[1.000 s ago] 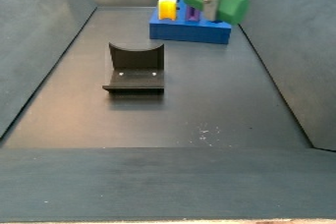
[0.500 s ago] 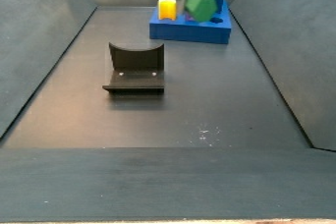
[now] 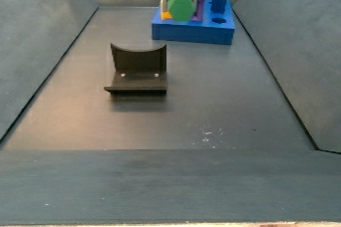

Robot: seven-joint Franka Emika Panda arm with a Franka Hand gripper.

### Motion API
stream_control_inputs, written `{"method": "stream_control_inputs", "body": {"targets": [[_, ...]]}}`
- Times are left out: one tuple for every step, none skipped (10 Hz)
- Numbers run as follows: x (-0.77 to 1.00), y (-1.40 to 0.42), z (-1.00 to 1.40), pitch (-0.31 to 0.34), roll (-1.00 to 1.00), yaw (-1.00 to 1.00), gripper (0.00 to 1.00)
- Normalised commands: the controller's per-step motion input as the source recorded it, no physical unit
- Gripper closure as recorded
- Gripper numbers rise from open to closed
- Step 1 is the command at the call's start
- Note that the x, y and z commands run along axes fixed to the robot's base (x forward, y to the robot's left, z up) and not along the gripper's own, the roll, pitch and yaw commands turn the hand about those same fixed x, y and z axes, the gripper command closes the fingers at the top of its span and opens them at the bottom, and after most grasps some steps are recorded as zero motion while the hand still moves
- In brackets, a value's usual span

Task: Pick up the hexagon object. Move up. Place the hexagon object on the fixture. Regrasp the hexagon object. Move to above the board. Insert the hexagon object.
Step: Place the hexagon object on the fixture.

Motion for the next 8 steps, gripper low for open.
{"method": "stream_control_inputs", "body": {"targets": [[1.00, -0.06, -0.02, 0.051, -0.25, -0.33, 1.00], [1.00, 0.35, 0.11, 0.070, -1.00, 0.08, 1.00], [0.98, 0.41, 0.12, 0.086, -1.00, 0.11, 1.00], [0.87, 0.26, 0.06, 0.115, -1.00, 0.09, 1.00], [0.83, 0.18, 0.02, 0.127, -1.00, 0.08, 1.00], [0.75, 0.11, 0.01, 0.160, -1.00, 0.04, 1.00], [0.68, 0.09, 0.01, 0.183, -0.95, 0.01, 1.00], [0.62, 0.08, 0.00, 0.175, -0.79, -0.03, 1.00]]}}
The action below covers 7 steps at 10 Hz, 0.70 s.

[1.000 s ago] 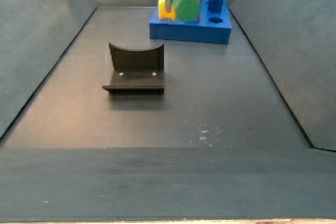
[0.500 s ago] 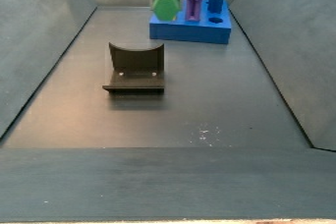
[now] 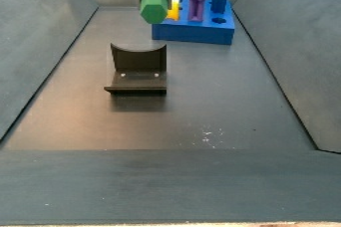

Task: Pick up the hexagon object. Move up. Place the hexagon object on the fixture. Regrasp the hexagon object. Move to above the board. Insert the hexagon object.
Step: Place the hexagon object on the fixture.

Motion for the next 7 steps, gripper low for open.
{"method": "stream_control_inputs", "body": {"targets": [[0.55, 0.07, -0.01, 0.160, -0.64, -0.05, 1.00], [0.47, 0.06, -0.01, 0.142, -0.43, -0.08, 1.00], [0.41, 0.05, -0.01, 0.128, -0.28, -0.09, 1.00], [0.36, 0.04, 0.00, 0.116, -0.22, -0.09, 1.00], [0.24, 0.04, -0.01, 0.088, -0.18, -0.08, 1.00], [0.19, 0.04, -0.01, 0.083, -0.17, -0.08, 1.00], [0.13, 0.08, -1.00, 0.054, -1.00, -0.12, 1.00]]}}
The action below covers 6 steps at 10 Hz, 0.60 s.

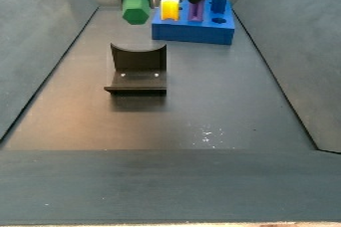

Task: Pick up the hexagon object. Move up. Place the hexagon object on the fixture. Regrasp the hexagon object. Move to above the board. Insert the hexagon object.
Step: Place the hexagon object on the fixture.

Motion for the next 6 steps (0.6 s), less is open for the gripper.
{"method": "stream_control_inputs", "body": {"targets": [[0.13, 0.08, -1.00, 0.046, -1.00, -0.12, 1.00], [0.14, 0.09, -1.00, 0.060, -1.00, -0.13, 1.00], [0.15, 0.09, -1.00, 0.080, -1.00, -0.13, 1.00], [0.16, 0.10, -1.00, 0.091, -1.00, -0.15, 1.00], [0.17, 0.11, -1.00, 0.093, -1.00, -0.16, 1.00], [0.18, 0.11, -1.00, 0.077, -0.86, -0.16, 1.00]]}}
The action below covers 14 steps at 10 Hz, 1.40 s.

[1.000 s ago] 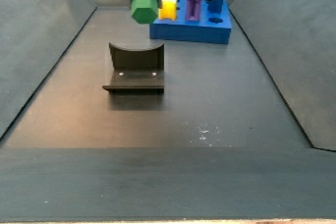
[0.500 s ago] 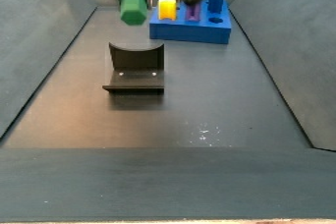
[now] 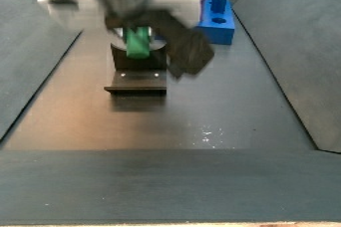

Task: Pick up the hexagon object. Move up. Place the hexagon object on the fixture. Regrasp the hexagon object. Move to above the board. Insert the hexagon object.
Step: Place the hexagon object on the fixture, then regrasp the hexagon object.

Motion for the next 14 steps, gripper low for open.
{"method": "stream_control_inputs", "body": {"targets": [[0.19, 0.12, -1.00, 0.064, -0.71, -0.16, 1.00], [0.20, 0.13, -0.93, 0.053, -0.50, -0.14, 1.00], [0.18, 0.12, -0.81, 0.050, -0.39, -0.14, 1.00], [0.13, 0.08, -0.56, 0.040, -0.24, -0.13, 1.00], [0.11, 0.06, -0.36, 0.017, -0.20, -0.12, 1.00], [0.00, 0.00, 0.00, 0.000, 0.00, 0.00, 0.00], [0.00, 0.00, 1.00, 0.032, 0.02, -0.04, 0.00], [0.00, 0.00, 1.00, 0.033, 0.02, -0.04, 0.00], [-0.02, 0.00, 1.00, 0.038, 0.04, -0.03, 0.00], [-0.02, 0.00, 1.00, 0.043, 0.05, -0.02, 0.00], [-0.03, 0.00, 1.00, 0.046, 0.06, -0.02, 0.00], [-0.03, 0.00, 0.94, 0.047, 0.06, -0.02, 0.00], [-0.03, 0.00, 0.76, 0.045, 0.05, -0.02, 0.00], [-0.03, 0.00, 0.59, 0.040, 0.05, -0.02, 0.00]]}}
